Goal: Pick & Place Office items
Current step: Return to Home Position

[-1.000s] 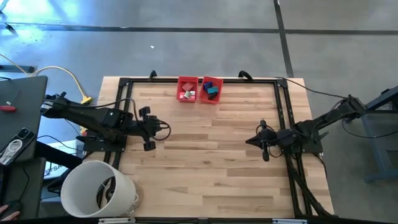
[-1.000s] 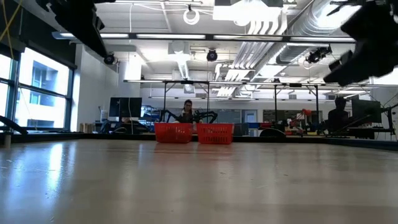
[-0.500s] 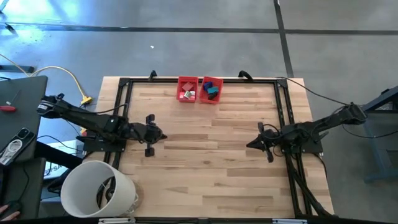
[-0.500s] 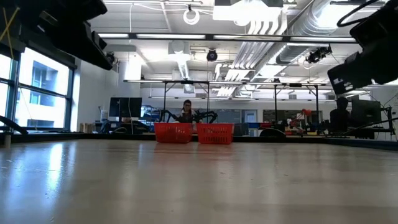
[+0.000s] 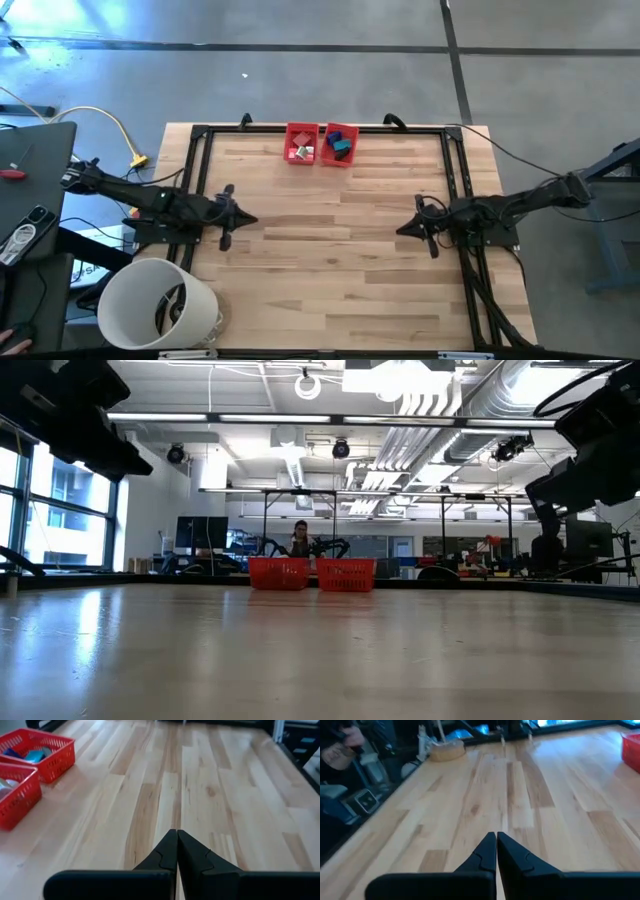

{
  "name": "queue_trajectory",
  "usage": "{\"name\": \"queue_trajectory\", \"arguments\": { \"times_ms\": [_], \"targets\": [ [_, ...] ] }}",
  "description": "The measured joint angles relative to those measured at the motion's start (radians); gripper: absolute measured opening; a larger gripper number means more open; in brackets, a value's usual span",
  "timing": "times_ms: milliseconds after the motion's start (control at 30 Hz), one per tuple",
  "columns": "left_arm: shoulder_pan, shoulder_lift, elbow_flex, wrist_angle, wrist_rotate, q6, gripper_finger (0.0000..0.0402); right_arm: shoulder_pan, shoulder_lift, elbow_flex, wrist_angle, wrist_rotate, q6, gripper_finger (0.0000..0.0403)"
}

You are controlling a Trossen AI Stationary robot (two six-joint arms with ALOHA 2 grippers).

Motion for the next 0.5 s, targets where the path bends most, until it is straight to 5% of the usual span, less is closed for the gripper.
{"name": "queue_trajectory", "arguments": {
  "times_ms": [500],
  "targets": [
    [-0.008,-0.173,-0.046,-0.007,-0.001,0.069,0.0,-0.11,-0.189,0.089,-0.323,-0.074,0.015,0.0002]
  ]
}}
